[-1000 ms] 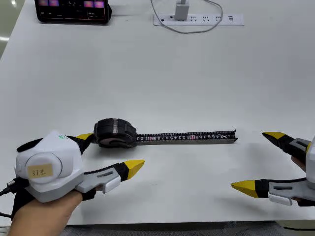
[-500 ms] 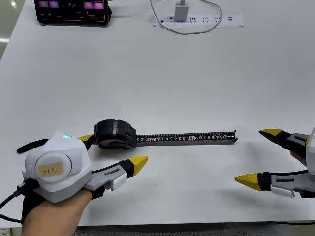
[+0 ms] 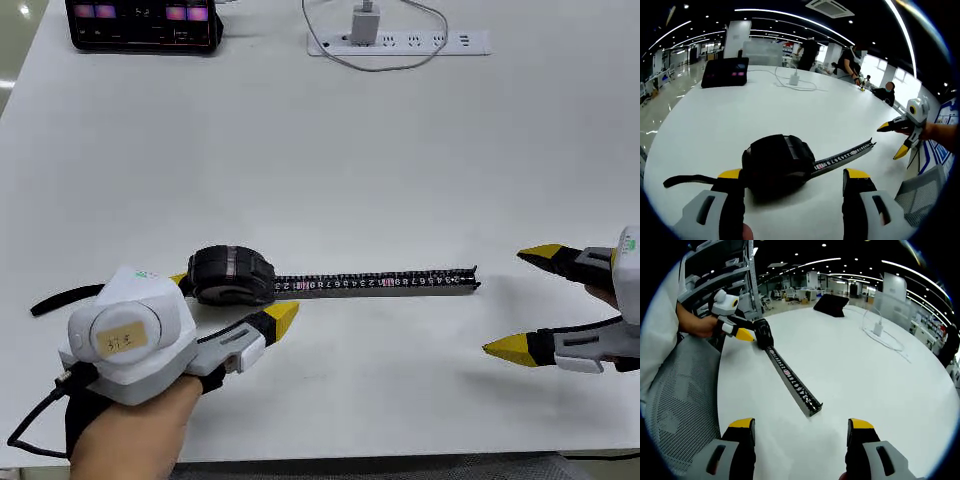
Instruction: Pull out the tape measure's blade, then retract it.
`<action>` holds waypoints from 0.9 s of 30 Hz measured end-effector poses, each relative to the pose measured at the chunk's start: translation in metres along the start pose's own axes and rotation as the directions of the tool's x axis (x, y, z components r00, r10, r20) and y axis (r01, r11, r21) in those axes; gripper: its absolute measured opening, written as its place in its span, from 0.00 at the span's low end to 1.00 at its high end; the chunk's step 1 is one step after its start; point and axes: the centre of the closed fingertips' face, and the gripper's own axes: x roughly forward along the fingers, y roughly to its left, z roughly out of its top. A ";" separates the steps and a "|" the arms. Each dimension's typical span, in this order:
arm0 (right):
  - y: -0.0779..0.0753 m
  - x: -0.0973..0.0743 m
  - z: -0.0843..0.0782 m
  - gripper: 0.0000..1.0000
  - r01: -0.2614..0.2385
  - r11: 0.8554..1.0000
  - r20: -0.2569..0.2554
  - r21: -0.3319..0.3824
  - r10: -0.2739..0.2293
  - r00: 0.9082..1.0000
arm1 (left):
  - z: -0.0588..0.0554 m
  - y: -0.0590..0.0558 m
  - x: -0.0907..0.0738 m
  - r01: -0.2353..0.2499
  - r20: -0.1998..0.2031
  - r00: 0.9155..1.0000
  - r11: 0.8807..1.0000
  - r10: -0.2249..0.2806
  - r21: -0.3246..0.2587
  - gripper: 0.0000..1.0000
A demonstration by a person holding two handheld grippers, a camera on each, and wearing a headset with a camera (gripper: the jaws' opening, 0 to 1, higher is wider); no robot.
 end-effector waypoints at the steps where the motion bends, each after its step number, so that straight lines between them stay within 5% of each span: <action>1: -0.001 0.000 0.000 0.73 -0.007 1.000 -0.007 -0.010 0.007 1.000 | 0.001 0.001 0.000 -0.007 0.003 1.000 1.000 0.007 -0.007 0.76; 27: -0.015 0.009 0.008 0.54 -0.101 0.981 -0.110 -0.164 0.083 0.990 | 0.005 0.016 0.015 -0.126 0.017 0.992 0.987 0.128 -0.096 0.65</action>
